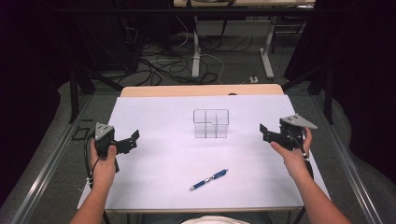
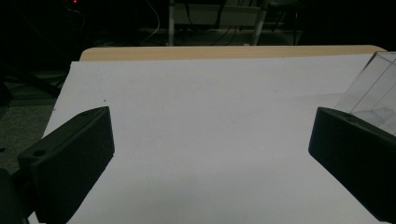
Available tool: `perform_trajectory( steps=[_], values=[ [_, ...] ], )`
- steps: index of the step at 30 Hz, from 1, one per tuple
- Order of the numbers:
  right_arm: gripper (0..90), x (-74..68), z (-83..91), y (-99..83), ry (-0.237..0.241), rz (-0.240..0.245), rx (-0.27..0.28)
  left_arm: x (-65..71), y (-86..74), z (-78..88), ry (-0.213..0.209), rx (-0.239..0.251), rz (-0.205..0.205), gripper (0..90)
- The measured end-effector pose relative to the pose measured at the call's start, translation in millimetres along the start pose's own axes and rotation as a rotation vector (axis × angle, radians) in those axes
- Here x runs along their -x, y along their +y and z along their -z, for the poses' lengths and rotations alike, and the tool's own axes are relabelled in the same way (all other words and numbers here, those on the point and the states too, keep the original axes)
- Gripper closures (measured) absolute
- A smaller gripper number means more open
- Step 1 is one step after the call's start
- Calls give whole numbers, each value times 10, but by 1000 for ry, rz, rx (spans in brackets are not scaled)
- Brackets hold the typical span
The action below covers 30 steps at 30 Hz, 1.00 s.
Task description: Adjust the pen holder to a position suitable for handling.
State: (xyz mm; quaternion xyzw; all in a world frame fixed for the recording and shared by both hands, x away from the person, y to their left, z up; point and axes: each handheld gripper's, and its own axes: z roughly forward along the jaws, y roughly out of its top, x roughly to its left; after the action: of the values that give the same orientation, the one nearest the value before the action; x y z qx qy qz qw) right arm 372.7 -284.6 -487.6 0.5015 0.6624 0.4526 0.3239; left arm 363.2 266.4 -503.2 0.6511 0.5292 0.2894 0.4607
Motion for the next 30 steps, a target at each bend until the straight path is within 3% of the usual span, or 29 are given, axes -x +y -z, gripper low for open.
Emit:
perform_trajectory(
  steps=[8,14,23,30],
  values=[
    [343,-160,-114,55,51,36,-12,-6,-3,6,-2,-2,3,0],
    [423,-260,-244,74,57,51,-33,-4,-28,-6,-3,-18,-2,0],
    [473,-346,-395,124,74,37,-57,-13,-41,-6,-2,-26,-2,0],
    [559,-411,-511,159,122,20,-88,-3,-44,-18,-8,-30,-4,0]
  ],
)
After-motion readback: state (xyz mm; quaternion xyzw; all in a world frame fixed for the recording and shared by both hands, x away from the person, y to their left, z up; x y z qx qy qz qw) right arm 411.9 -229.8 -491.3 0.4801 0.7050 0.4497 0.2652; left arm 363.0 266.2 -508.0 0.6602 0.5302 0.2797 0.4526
